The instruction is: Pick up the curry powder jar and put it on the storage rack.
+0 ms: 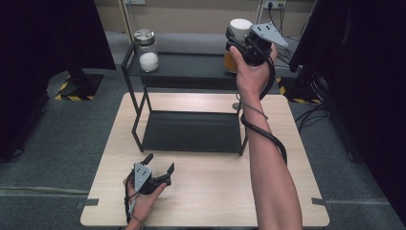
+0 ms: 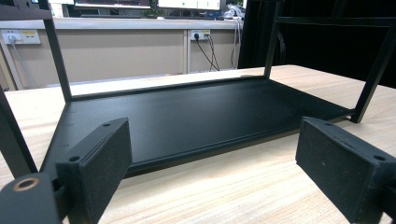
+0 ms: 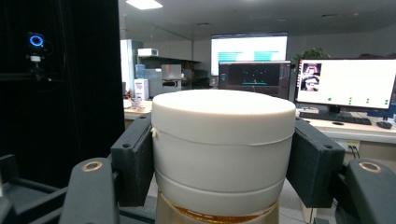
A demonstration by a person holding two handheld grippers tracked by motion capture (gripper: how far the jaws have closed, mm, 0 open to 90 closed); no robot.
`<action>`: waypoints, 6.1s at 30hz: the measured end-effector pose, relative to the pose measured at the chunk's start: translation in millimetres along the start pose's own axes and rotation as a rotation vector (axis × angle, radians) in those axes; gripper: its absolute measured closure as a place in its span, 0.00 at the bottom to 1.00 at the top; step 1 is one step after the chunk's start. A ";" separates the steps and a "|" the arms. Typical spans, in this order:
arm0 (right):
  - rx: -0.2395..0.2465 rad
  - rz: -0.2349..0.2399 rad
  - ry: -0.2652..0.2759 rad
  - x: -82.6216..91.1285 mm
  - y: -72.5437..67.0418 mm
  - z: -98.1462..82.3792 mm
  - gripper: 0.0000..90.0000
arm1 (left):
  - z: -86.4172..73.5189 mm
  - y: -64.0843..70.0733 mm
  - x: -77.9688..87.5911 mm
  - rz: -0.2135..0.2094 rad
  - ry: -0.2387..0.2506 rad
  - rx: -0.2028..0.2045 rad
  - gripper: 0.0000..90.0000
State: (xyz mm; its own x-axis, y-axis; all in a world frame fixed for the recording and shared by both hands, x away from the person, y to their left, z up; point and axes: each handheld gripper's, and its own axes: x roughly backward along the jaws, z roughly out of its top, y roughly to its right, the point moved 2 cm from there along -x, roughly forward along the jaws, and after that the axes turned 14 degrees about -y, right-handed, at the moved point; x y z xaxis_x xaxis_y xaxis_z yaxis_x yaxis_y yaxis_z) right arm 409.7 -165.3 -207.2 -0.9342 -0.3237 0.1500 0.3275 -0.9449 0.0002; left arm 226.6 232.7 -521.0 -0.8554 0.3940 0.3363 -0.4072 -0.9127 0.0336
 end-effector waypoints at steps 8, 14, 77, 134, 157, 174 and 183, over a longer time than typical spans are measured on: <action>0.005 -0.009 -0.012 -8.3 4.6 2.6 0.37 | -0.1 0.1 0.0 0.000 0.001 -0.004 0.11; 0.002 -0.014 -0.015 -13.1 8.1 2.0 0.37 | 0.2 0.0 -0.2 -0.002 -0.001 -0.005 0.11; 0.029 0.188 -0.016 97.4 33.9 -92.2 0.09 | 0.2 2.4 -0.4 0.010 0.000 -0.005 0.12; 0.037 0.259 -0.178 131.5 33.5 -204.3 0.09 | -0.4 3.2 -0.1 0.015 0.003 -0.006 0.11; 0.016 0.250 -0.221 145.4 41.2 -247.1 0.09 | -0.6 3.7 -0.1 0.017 0.004 -0.010 0.11; 0.012 0.232 -0.260 152.0 43.9 -279.9 0.09 | -1.2 4.2 0.2 0.020 0.007 -0.011 0.11; 0.014 0.208 -0.296 156.5 46.8 -299.8 0.09 | -1.2 4.3 0.1 0.020 0.007 -0.012 0.11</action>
State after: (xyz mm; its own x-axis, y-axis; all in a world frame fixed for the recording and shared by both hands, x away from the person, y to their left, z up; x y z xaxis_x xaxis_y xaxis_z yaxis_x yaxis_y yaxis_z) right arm 236.4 -275.0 -480.2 -0.7664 -0.4790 0.4280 0.5101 -0.8588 -0.0477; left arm 224.3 229.0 -522.0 -0.8657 0.3765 0.3298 -0.3937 -0.9191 0.0161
